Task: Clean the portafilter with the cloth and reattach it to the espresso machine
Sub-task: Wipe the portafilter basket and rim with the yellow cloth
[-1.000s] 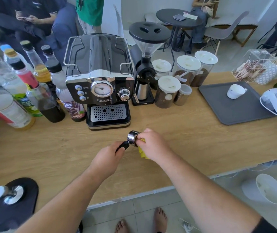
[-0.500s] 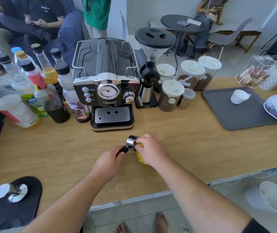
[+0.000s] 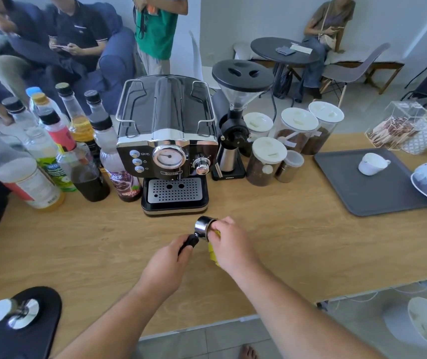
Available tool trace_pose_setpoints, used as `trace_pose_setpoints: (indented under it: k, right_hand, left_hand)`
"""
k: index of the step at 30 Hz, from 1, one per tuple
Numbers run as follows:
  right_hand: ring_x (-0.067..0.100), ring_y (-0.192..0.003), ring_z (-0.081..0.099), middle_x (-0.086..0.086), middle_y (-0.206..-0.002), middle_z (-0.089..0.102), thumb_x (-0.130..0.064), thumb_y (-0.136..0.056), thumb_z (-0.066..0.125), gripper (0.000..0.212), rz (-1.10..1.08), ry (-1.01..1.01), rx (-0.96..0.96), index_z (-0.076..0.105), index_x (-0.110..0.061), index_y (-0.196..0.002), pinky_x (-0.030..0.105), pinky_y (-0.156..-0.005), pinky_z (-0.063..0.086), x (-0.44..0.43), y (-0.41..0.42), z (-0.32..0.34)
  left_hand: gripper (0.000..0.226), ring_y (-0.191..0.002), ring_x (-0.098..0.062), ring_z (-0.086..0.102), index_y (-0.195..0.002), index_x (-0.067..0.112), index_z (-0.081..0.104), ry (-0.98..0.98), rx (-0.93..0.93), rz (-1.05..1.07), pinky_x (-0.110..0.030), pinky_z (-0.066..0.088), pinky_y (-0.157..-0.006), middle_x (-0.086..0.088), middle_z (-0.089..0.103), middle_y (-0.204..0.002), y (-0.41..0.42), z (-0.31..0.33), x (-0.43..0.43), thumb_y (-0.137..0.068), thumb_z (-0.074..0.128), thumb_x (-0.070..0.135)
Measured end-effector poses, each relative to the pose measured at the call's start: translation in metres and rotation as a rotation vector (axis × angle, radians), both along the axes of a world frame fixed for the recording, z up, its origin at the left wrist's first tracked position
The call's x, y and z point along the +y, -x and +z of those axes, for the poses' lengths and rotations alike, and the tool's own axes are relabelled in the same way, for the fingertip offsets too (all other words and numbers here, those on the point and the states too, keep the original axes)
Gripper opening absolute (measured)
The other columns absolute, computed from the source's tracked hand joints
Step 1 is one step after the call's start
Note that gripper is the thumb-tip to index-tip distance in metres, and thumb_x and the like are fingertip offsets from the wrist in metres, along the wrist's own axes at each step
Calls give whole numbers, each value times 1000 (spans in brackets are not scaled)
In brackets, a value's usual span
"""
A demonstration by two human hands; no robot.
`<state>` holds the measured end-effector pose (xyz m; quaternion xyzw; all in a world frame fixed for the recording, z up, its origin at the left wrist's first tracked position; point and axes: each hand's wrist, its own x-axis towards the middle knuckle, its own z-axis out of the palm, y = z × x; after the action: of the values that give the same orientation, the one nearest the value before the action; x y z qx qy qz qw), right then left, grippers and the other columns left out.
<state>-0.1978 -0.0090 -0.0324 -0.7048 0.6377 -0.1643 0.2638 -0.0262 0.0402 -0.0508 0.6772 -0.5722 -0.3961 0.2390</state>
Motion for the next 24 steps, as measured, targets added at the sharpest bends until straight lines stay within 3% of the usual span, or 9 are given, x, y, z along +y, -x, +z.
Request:
trace_pose_setpoints:
  k: [4,6,7,9,11,14,17,21,24]
  right_hand:
    - [22,-105,75,-5,-112,80,-36,-106,66,15,-111,-354,-454,79,-32,-113,46,-99,62,0,13,3]
    - [27,-104,77,-1,-105,81,-31,-106,67,13,-171,-391,-682,79,-37,-104,49,-96,65,4,22,6]
    - [26,-102,77,-1,-105,80,-30,-108,65,15,-192,-358,-728,77,-39,-103,44,-91,67,6,26,10]
    - [16,-97,73,-6,-106,75,-31,-111,58,16,-173,-192,-645,70,-42,-109,32,-82,61,7,29,18]
    - [9,-105,67,-12,-116,69,-30,-113,53,18,-54,33,-469,66,-40,-121,29,-89,55,2,27,19]
    - [16,-126,56,-6,-136,63,-30,-112,54,30,240,267,-158,71,-26,-136,33,-106,49,-6,15,5]
    - [25,-121,54,-1,-137,64,-47,-107,52,40,331,379,50,79,-25,-127,42,-94,57,-9,12,-8]
    - [22,-111,58,-4,-121,68,-48,-110,48,42,252,416,9,81,-23,-114,40,-82,57,-15,11,-2]
    - [18,-90,64,-6,-95,68,-49,-113,41,46,77,167,-102,77,-23,-100,39,-76,57,-22,11,10]
  left_hand:
    - [35,-78,-15,65,-143,30,60,-8,-22,22,-40,55,-75,6,70,-90,-9,-2,3,-110,49,32]
    - [32,-75,-17,66,-141,30,61,-7,-7,45,-44,56,-74,4,72,-88,-14,-2,4,-110,49,31]
    - [31,-73,-17,65,-139,31,61,-12,-2,53,-45,56,-72,4,72,-86,-16,-2,3,-110,49,31]
    - [31,-70,-17,63,-139,32,61,-25,0,45,-43,54,-67,4,69,-81,-17,-2,2,-110,48,33]
    - [33,-69,-15,61,-142,32,59,-29,-19,17,-38,50,-63,7,65,-76,-13,-1,3,-110,48,33]
    - [34,-68,-14,61,-143,30,60,-1,-38,-37,-41,53,-68,7,64,-77,-5,4,4,-110,49,32]
    - [34,-65,-15,60,-142,29,61,9,-12,-59,-45,54,-69,6,64,-75,-1,9,5,-110,49,30]
    - [33,-62,-13,57,-140,33,63,31,4,-67,-49,54,-69,6,64,-74,-4,10,6,-110,50,31]
    - [34,-63,-8,56,-142,37,61,36,32,-78,-43,54,-67,7,67,-80,-5,11,12,-110,49,33]
